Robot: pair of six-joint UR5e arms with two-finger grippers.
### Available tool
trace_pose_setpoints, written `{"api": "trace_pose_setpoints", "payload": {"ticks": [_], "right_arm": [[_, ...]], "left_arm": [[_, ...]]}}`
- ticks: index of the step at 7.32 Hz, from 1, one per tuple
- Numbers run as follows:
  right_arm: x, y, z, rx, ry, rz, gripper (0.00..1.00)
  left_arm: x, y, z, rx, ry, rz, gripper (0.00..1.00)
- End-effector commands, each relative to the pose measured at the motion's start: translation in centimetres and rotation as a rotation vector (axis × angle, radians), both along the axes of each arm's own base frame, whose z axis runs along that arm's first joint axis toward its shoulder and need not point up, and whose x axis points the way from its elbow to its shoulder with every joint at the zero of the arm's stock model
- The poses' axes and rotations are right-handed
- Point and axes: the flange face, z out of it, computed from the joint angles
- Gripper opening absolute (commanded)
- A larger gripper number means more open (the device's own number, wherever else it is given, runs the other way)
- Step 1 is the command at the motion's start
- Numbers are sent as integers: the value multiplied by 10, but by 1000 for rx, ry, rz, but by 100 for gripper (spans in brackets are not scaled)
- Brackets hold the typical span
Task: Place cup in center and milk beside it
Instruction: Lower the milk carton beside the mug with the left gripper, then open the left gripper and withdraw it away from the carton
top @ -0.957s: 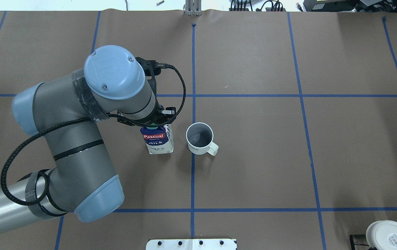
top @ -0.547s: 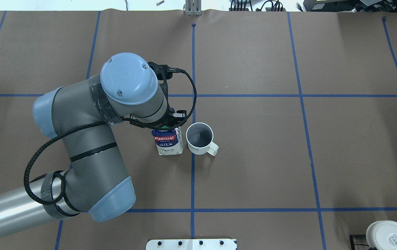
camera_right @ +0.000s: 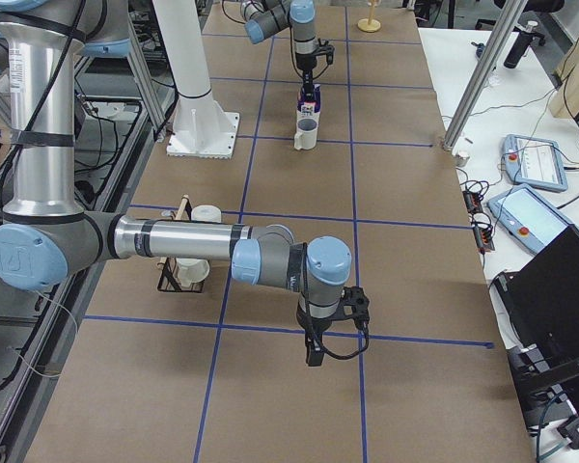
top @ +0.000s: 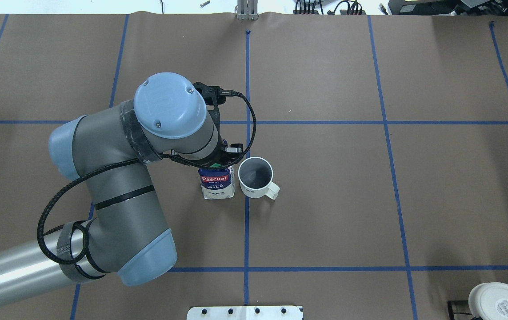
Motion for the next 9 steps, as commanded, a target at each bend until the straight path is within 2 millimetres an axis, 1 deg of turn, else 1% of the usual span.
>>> {"api": "trace_pose_setpoints", "payload": {"ticks": [1,2,4,5,6,7,8,9], "right_arm": [[0,0,0,0,0,0,100],[0,0,0,0,0,0,100],[0,1,2,-4,0,0,100],[0,1,3,-6,0,0,100],[0,1,4,-8,0,0,100],[0,1,4,-8,0,0,100],[0,1,4,-9,0,0,100],[0,2,5,-11,0,0,100]], "left_arm": [[-10,1,-6,28,15,-16,99],[-29,-2,-10,30,19,-36,99],[-87,-12,-17,29,-18,-80,99],[-120,-22,-14,91,-62,-55,99],[-148,-29,8,137,-93,25,99],[-194,-57,46,141,-123,77,99],[-247,-79,90,163,-147,150,99],[-315,-101,140,173,-171,193,99]]}}
